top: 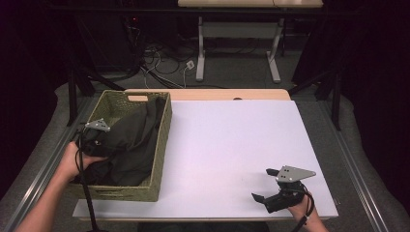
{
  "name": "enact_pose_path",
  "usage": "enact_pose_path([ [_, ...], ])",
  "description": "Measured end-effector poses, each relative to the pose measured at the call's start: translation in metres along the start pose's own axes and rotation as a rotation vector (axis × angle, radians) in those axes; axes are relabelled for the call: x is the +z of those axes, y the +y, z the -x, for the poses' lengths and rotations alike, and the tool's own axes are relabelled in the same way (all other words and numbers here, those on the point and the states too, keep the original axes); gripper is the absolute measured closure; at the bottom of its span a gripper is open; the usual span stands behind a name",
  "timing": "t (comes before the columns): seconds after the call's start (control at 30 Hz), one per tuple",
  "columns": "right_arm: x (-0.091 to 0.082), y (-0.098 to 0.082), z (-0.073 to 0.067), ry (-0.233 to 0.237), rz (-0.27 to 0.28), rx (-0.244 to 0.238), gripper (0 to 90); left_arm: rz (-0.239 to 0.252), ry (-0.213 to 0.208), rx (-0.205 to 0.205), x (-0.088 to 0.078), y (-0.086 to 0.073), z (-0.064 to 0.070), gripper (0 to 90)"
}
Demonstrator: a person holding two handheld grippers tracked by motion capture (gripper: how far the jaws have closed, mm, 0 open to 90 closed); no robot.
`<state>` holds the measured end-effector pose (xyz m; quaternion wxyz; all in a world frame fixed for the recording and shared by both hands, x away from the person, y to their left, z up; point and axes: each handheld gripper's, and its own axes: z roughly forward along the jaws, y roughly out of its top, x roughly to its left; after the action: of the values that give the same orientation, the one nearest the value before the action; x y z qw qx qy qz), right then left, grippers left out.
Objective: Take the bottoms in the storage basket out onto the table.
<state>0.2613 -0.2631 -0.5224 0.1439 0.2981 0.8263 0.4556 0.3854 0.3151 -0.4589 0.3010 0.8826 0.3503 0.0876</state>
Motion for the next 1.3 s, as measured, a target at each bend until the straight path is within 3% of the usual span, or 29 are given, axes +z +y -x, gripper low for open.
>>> enact_pose_path([
  [0.43,0.0,0.0,0.0,-0.003,-0.003,-0.002,0.8,0.049,0.024,0.033,-0.012,0.01,0.004,64.8],
  [1.3,0.0,0.0,-0.001,0.003,-0.007,-0.006,0.8,0.105,0.034,0.036,-0.031,0.028,0.01,65.1],
])
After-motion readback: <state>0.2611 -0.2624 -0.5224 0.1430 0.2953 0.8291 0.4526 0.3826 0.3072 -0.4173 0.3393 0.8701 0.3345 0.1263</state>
